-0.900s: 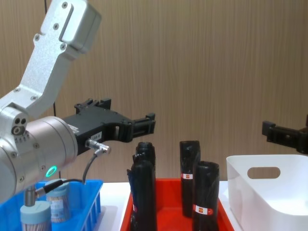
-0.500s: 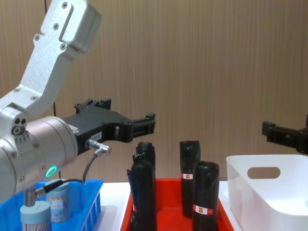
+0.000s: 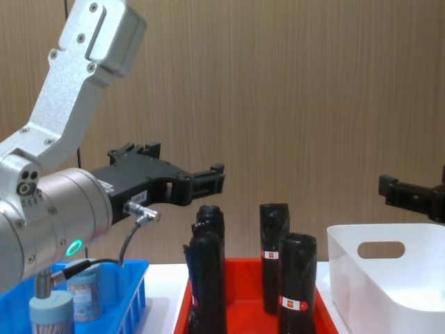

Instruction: Pick the cotton swabs from the blue box and place them into the white box.

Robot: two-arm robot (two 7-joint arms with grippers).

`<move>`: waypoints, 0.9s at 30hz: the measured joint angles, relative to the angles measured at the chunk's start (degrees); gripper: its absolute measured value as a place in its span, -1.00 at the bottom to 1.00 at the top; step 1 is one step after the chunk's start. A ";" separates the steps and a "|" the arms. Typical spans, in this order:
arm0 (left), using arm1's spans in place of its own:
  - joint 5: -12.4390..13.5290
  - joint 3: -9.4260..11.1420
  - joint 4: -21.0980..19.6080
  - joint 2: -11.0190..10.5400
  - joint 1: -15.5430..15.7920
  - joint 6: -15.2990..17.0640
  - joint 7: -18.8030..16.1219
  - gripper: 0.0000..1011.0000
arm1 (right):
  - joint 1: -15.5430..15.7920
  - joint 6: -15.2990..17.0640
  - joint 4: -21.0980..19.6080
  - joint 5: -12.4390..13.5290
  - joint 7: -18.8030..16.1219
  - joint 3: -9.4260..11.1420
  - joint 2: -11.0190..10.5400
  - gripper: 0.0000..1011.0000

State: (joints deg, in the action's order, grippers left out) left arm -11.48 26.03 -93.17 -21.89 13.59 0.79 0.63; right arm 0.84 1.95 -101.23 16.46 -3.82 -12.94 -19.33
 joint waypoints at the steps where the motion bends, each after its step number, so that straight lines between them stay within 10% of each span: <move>1: 0.00 0.00 0.00 0.00 0.00 0.00 0.00 0.99 | 0.00 0.00 0.00 0.00 0.00 0.00 0.00 0.98; 27: -0.59 1.04 -3.30 2.64 -1.22 10.49 -8.44 0.99 | 0.00 0.00 0.00 0.00 0.00 0.00 0.00 0.98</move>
State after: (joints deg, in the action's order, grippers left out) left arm -12.08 27.06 -96.48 -19.25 12.37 11.28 -7.81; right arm 0.84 1.95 -101.23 16.46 -3.83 -12.94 -19.34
